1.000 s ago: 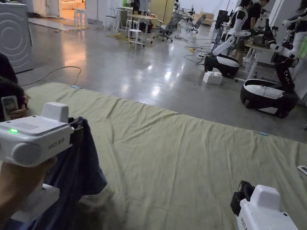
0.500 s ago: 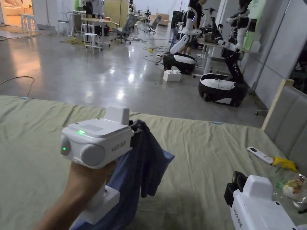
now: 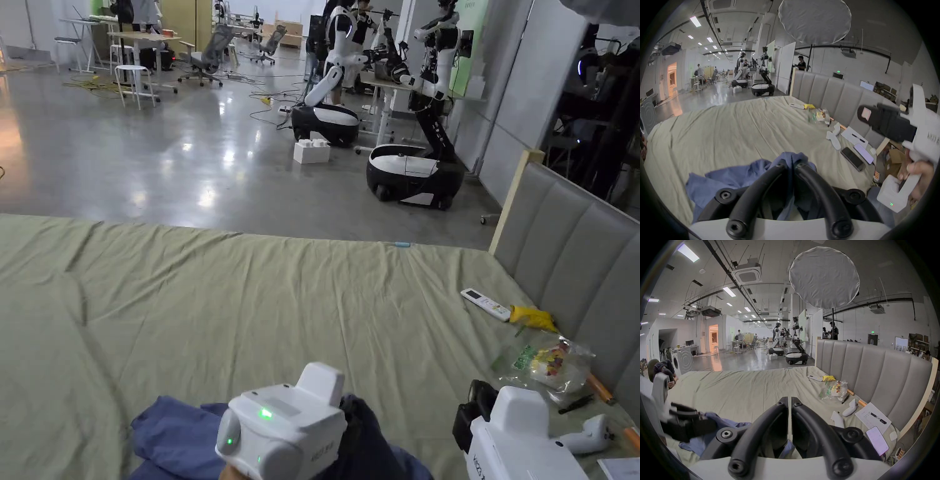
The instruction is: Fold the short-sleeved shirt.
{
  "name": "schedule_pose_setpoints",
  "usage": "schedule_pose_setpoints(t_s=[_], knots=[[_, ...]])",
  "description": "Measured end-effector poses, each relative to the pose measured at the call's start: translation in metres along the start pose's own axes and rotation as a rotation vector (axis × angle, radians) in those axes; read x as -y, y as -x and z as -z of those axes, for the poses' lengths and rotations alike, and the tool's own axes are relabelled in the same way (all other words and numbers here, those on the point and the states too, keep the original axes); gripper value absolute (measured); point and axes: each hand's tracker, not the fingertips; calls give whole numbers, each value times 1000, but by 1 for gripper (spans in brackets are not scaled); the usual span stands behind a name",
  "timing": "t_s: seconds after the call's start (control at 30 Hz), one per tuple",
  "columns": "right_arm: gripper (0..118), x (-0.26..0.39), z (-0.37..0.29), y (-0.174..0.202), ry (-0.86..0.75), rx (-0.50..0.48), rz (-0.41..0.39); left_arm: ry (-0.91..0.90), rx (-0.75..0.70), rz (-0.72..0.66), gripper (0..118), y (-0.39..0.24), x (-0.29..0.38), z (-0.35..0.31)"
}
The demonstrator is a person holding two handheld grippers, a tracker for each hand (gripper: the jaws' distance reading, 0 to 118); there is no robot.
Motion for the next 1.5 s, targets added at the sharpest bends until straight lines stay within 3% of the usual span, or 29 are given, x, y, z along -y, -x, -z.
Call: schedule_pose_setpoints(t_s=[0.03, 0.1, 0.13, 0.27, 0.4, 0.53, 0.57, 0.63, 0.67, 0.73, 0.77, 0.87, 1.07, 1.2, 1.5], knots=[[4, 2, 1, 0, 13, -3, 4, 6, 4, -1, 20, 0, 6, 0], [4, 5, 3, 1, 22, -8, 3, 34, 13, 7, 58, -2, 13, -1], [4, 6, 3, 2, 26, -12, 2, 45, 4, 16, 68, -1, 15, -3], [4, 4, 3, 10, 31, -35, -6, -19, -54, 63, 70, 11, 9, -24], [4, -5, 4, 20, 13, -59, -9, -180, -165, -10, 69, 40, -9, -58], [4, -15, 5, 33, -14, -83, -7, -306, -312, -45, 62, 70, -22, -97], [4, -17, 5, 36, -19, -86, -7, -327, -352, -46, 56, 77, -24, -105], [4, -20, 5, 42, -34, -96, -9, -360, -416, -53, 24, 91, -26, -121], [4, -21, 5, 46, -44, -98, -9, -363, -459, -65, 16, 98, -27, -128], [4, -23, 1, 52, -71, -101, -22, -363, -507, -92, 14, 110, -26, -143], [4, -24, -1, 55, -83, -102, -25, -371, -517, -100, 7, 116, -23, -148], [4, -25, -5, 61, -116, -106, -17, -354, -611, -111, 3, 128, -13, -160], [4, -32, -5, 65, -135, -115, -17, -318, -639, -216, 0, 151, 7, -170], [4, -32, -4, 66, -125, -120, -23, -257, -611, -256, 0, 165, 22, -164], [4, -13, -3, 62, -73, -120, -37, 62, -481, -394, 0, 196, 85, -126]])
